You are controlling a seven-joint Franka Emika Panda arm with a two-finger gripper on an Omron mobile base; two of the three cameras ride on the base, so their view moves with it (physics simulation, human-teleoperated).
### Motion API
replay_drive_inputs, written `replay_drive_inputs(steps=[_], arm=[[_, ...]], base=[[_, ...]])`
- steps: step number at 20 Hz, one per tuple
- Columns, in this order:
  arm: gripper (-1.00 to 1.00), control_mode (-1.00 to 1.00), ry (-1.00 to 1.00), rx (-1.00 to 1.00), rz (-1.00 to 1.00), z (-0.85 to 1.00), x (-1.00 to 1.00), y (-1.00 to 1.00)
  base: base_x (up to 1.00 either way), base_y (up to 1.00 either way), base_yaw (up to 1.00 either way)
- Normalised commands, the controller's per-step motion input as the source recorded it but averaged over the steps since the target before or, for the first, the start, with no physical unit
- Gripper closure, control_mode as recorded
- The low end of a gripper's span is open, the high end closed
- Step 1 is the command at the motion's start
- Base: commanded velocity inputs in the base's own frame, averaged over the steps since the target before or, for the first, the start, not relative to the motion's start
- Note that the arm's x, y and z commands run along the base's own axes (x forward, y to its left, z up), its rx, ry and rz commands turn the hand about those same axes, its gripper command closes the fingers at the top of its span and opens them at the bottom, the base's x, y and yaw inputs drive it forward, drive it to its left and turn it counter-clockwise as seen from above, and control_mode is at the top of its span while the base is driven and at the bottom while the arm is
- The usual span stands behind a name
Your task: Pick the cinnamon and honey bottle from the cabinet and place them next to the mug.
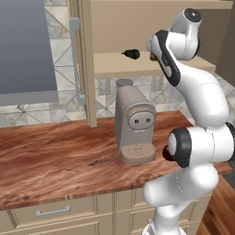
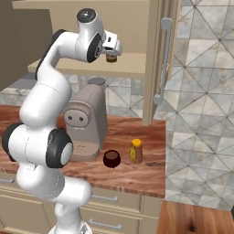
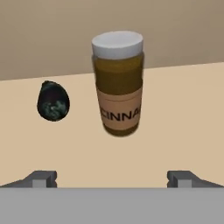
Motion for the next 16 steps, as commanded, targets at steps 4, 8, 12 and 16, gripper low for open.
replay_drive_inputs(steps=[4, 8, 12, 16], arm=[[-1.00, -1.00, -0.16, -0.01, 0.00, -0.24, 0.00, 0.00], [-1.00, -1.00, -0.04, 0.00, 0.00, 0.00, 0.05, 0.00], [-1.00, -1.00, 0.00, 0.00, 0.00, 0.00, 0.34, 0.00], [-1.00, -1.00, 0.05, 0.00, 0.00, 0.12, 0.38, -0.01]], base=[[0.00, 0.00, 0.00], [0.00, 0.00, 0.00], [0.00, 0.00, 0.00], [0.00, 0.00, 0.00]])
